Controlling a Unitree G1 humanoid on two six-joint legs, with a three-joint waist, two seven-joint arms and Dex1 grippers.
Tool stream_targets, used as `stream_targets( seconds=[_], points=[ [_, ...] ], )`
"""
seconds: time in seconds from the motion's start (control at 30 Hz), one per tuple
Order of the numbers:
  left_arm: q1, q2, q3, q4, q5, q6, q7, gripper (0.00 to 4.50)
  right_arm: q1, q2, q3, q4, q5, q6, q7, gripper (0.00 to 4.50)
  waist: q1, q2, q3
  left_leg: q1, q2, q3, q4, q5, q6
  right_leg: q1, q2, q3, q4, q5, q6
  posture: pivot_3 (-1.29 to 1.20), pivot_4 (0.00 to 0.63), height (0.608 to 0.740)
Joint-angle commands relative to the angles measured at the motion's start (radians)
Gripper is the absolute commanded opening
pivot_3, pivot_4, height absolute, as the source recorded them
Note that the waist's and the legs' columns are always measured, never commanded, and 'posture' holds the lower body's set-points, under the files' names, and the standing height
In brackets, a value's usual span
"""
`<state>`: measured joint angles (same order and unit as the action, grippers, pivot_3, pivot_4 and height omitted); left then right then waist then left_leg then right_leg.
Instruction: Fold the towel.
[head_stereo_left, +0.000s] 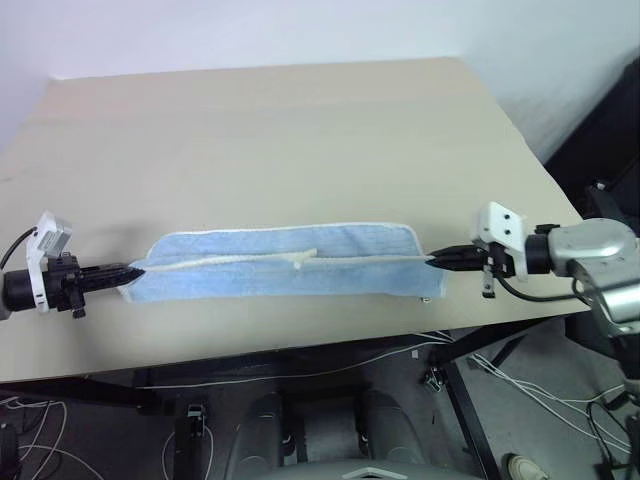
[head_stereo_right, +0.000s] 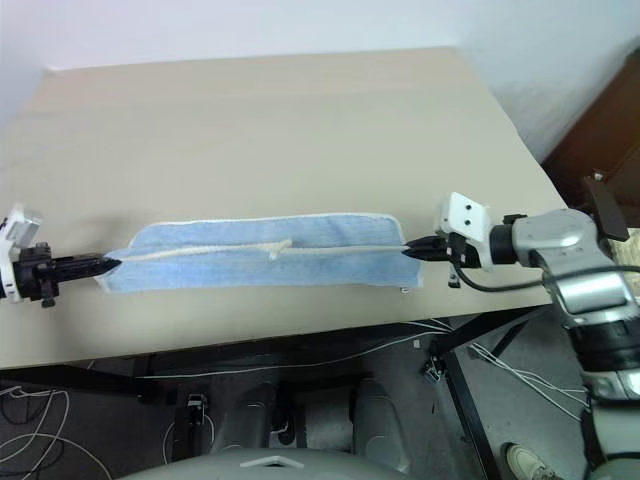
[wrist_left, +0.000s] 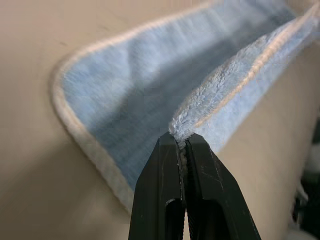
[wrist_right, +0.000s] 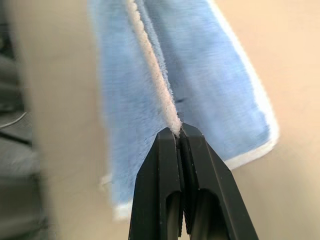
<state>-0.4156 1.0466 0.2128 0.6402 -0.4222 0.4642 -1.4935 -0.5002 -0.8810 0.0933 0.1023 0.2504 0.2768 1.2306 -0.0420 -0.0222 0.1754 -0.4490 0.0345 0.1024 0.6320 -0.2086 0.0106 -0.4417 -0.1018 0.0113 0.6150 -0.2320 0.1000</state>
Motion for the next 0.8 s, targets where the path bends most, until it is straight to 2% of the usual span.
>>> stream_targets(
  seconds=[0.03,0.4,0.5,0.6,0.7,0.8],
  points=[
    [-0.078,-0.023,-0.002,0.072,0.022,-0.022,0.027,0.06,-0.07,0.039,0.004,0.083,-0.027,-0.034,-0.014,0.0,0.002,0.0,0.0,0.0,-0.001,0.0,0.0,0.001,0.002,0.0,0.0,0.0,0.0,0.0,0.0,0.0,0.15,0.74],
    [-0.122,-0.068,-0.046,0.101,0.05,-0.01,-0.001,0.06,-0.171,0.154,-0.005,0.242,-0.075,-0.125,-0.059,0.0,-0.001,0.0,0.0,0.0,-0.001,0.002,0.005,0.001,0.002,0.002,0.005,-0.002,0.006,0.002,0.004,0.0,0.15,0.74],
    [-0.134,-0.074,-0.031,0.112,0.048,-0.015,0.018,0.72,-0.187,0.176,-0.024,0.249,-0.063,-0.13,-0.077,0.0,-0.001,0.0,0.0,0.0,0.0,0.001,0.008,0.001,0.002,0.002,0.005,-0.002,0.009,0.002,0.004,0.0,0.15,0.74],
    [-0.143,-0.069,-0.026,0.133,0.053,-0.026,0.027,1.68,-0.211,0.189,-0.023,0.278,-0.075,-0.137,-0.096,0.0,-0.002,0.0,0.0,-0.001,0.0,0.001,0.014,0.001,0.003,0.002,0.004,-0.001,0.014,0.0,0.001,0.0,0.15,0.74],
    [-0.152,-0.072,-0.017,0.148,0.063,-0.066,0.057,2.67,-0.225,0.193,-0.017,0.302,-0.087,-0.148,-0.109,0.63,-0.002,0.0,0.0,0.001,0.002,0.0,0.016,0.001,0.003,0.003,0.004,-0.001,0.015,0.0,0.001,0.0,0.15,0.74],
    [-0.152,-0.075,-0.014,0.151,0.071,-0.101,0.078,3.7,-0.235,0.202,-0.023,0.313,-0.08,-0.15,-0.115,1.64,-0.001,0.0,0.0,0.001,0.003,-0.002,0.016,0.001,0.002,0.004,0.003,-0.001,0.015,0.0,0.0,0.0,0.15,0.74]
  ],
)
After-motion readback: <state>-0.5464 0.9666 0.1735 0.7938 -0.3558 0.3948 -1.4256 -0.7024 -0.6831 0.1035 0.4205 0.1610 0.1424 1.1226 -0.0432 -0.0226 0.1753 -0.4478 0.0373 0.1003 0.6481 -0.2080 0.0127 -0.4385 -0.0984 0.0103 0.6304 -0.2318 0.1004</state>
